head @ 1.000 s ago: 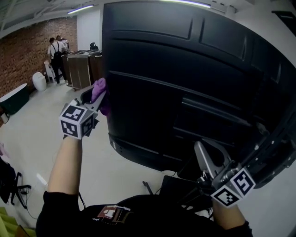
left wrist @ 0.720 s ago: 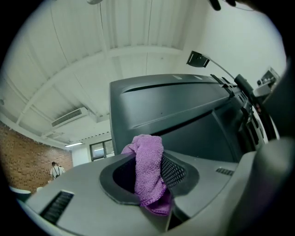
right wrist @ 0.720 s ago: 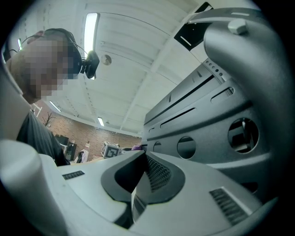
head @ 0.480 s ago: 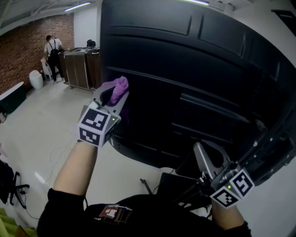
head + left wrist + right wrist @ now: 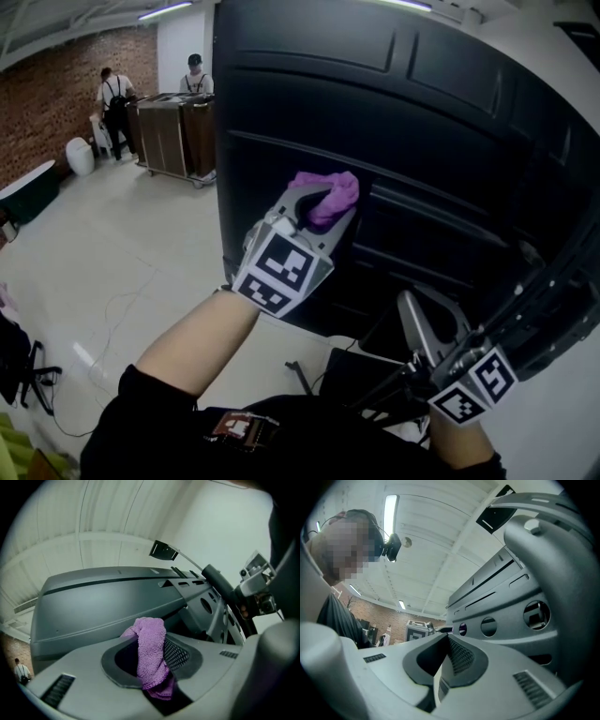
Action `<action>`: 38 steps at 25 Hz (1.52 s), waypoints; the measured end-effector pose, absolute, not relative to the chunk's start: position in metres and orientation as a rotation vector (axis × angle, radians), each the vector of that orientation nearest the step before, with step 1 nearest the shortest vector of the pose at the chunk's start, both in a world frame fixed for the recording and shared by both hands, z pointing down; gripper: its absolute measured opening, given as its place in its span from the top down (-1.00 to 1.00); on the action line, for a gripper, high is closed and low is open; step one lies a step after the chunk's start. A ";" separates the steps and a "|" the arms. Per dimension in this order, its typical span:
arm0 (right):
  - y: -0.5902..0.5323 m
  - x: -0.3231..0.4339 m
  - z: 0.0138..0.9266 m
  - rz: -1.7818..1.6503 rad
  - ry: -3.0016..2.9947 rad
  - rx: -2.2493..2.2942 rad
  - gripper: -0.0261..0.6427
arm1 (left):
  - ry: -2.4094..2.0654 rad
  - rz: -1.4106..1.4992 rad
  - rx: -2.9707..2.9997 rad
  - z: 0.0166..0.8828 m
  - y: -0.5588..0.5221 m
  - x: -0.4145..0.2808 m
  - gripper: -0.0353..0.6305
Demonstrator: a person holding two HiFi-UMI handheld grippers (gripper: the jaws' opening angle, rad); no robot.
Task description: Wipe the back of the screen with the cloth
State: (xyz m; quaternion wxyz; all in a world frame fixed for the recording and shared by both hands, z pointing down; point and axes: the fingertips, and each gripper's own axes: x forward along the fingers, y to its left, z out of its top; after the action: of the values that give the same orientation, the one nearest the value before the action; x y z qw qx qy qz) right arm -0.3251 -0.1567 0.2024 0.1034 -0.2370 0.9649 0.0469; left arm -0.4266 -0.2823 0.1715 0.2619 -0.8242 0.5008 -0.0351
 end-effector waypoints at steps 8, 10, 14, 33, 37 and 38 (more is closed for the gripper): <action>-0.170 -0.326 0.201 0.132 2.842 -0.697 0.91 | 1.292 -0.025 -2.260 0.174 -0.268 -0.454 0.57; -0.174 -0.328 0.201 0.129 2.845 -0.690 0.91 | 1.387 0.005 -2.196 0.175 -0.266 -0.501 0.57; -0.173 -0.333 0.200 0.140 2.855 -0.657 0.91 | 1.748 -0.062 -2.089 0.204 -0.265 -0.619 0.57; -0.177 -0.330 0.203 0.123 2.855 -0.713 0.91 | 1.906 -0.073 -2.076 0.261 -0.287 -0.622 0.57; -0.176 -0.331 0.204 0.127 2.861 -0.714 0.91 | 1.766 -0.092 -2.133 0.258 -0.285 -0.560 0.57; -0.176 -0.330 0.205 0.127 2.861 -0.717 0.91 | 1.730 -0.097 -2.146 0.258 -0.284 -0.543 0.57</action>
State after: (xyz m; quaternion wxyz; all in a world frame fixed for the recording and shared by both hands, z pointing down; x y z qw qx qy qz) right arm -0.3302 -0.1762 0.2048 0.0946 -0.2417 0.9648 0.0428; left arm -0.5430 -0.2844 0.2582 0.1906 -0.7639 0.6156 -0.0346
